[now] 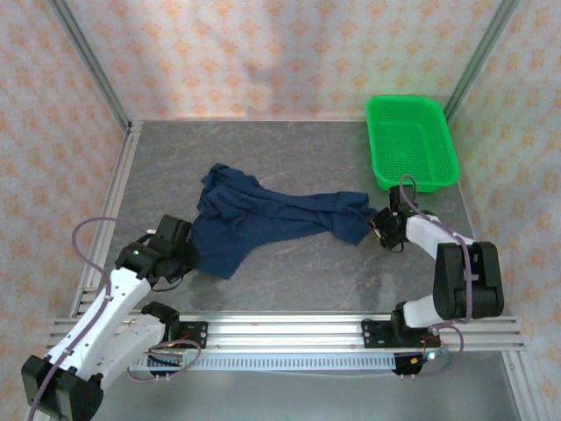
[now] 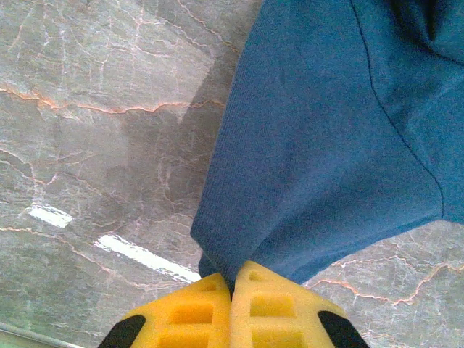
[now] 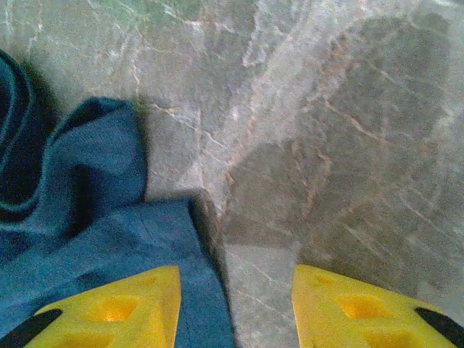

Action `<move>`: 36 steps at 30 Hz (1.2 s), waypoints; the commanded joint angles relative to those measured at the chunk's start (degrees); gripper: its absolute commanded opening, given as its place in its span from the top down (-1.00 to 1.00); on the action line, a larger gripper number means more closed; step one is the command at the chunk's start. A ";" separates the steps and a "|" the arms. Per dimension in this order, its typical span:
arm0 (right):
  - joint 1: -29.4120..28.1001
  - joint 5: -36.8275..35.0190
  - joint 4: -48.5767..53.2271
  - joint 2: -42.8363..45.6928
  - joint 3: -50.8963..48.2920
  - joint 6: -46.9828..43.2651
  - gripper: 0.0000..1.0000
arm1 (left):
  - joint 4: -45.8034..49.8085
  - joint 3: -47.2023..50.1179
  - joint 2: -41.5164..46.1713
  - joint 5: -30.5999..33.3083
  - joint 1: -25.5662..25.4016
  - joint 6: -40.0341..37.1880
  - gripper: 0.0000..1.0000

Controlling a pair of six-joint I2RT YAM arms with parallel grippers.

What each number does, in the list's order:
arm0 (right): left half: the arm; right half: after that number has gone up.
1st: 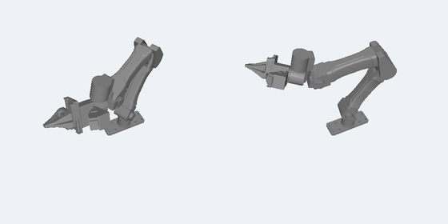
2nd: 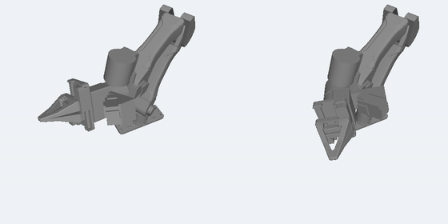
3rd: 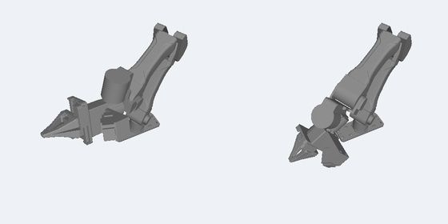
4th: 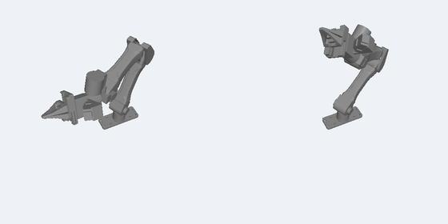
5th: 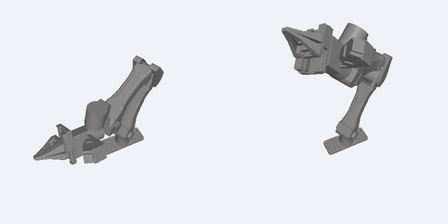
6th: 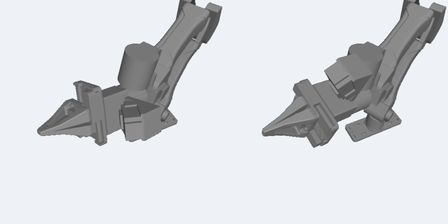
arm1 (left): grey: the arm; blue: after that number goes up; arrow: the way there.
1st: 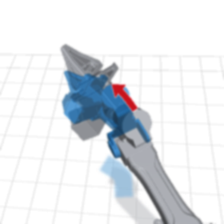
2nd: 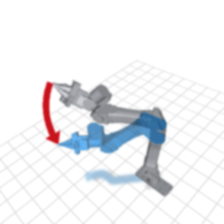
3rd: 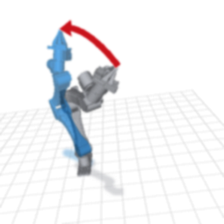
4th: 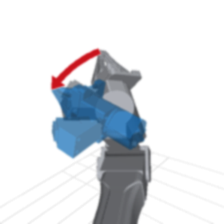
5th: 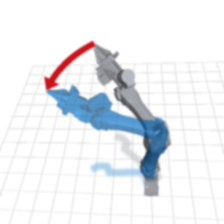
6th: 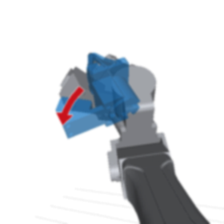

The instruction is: Fold and stack the t-shirts

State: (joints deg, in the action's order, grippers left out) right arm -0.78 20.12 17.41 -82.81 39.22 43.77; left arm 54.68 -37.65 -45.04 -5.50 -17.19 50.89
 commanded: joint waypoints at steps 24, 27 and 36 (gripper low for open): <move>-1.39 -3.33 7.07 1.72 21.77 -4.07 1.00 | 3.59 -8.52 -2.57 0.27 4.54 -7.37 1.00; -0.66 -3.16 10.45 3.00 27.26 -6.70 1.00 | 4.34 -11.71 -3.98 -0.02 6.09 -9.07 1.00; 1.03 -5.35 15.45 4.04 33.50 -13.23 1.00 | 5.43 -16.54 -6.21 -1.07 10.70 -13.53 1.00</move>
State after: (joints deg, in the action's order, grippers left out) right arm -0.47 17.19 28.71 -78.89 71.07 34.35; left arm 57.01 -52.29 -51.22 -6.83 -7.90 40.40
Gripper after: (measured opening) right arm 0.046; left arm 0.039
